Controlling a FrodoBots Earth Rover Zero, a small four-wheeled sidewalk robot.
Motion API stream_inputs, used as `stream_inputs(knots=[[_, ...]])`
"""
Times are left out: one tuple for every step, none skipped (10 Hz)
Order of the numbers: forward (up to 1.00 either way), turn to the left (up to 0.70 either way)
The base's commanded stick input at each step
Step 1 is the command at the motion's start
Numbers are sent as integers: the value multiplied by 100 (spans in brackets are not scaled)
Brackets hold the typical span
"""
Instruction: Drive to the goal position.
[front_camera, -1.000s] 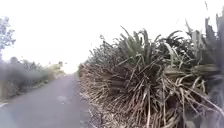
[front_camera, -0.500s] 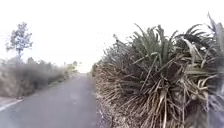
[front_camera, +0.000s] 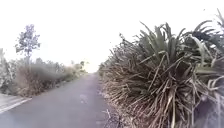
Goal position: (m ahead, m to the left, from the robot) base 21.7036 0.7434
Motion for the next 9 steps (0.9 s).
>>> stream_inputs(knots=[[0,70],[0,70],[0,70],[0,70],[0,70],[0,70],[0,70],[0,70],[0,70]])
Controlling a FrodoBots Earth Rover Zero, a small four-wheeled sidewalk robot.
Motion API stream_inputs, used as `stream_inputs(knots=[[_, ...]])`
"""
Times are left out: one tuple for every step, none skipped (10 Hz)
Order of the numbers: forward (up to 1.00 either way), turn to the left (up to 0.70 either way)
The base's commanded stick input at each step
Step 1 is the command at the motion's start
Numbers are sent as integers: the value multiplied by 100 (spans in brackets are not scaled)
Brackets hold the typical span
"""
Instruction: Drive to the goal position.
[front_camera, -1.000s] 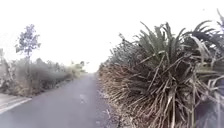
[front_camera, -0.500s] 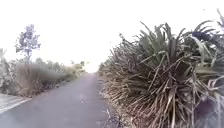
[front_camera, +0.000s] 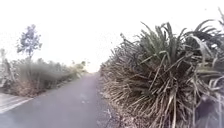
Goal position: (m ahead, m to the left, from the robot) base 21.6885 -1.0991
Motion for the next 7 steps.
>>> stream_inputs(knots=[[0,70],[0,70],[0,70],[0,70],[0,70],[0,70],[0,70]])
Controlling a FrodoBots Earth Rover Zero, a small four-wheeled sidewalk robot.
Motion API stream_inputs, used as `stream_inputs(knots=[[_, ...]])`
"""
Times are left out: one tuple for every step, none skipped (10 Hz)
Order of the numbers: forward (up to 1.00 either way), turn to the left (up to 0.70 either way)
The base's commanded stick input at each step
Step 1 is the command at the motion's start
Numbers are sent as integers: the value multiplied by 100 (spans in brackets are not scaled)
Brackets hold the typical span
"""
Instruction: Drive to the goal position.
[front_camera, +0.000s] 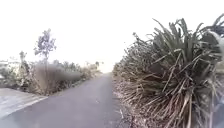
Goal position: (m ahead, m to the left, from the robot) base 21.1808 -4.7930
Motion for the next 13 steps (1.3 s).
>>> stream_inputs(knots=[[0,70],[0,70],[0,70],[0,70],[0,70],[0,70],[0,70],[0,70],[0,70],[0,70],[0,70],[0,70],[0,64]])
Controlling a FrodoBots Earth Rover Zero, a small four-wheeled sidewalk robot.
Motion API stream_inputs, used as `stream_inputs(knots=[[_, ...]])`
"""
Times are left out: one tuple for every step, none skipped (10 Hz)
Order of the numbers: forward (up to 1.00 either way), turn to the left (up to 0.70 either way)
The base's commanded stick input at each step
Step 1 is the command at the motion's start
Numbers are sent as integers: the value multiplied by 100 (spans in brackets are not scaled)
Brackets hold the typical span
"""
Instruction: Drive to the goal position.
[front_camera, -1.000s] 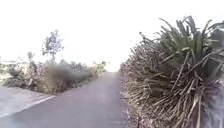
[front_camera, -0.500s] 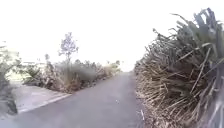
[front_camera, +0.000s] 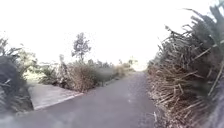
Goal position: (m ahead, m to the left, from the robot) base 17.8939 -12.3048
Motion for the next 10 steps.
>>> stream_inputs(knots=[[0,57],[0,50],[0,43],[0,36],[0,30],[0,23],[0,16],[0,9],[0,2],[0,0]])
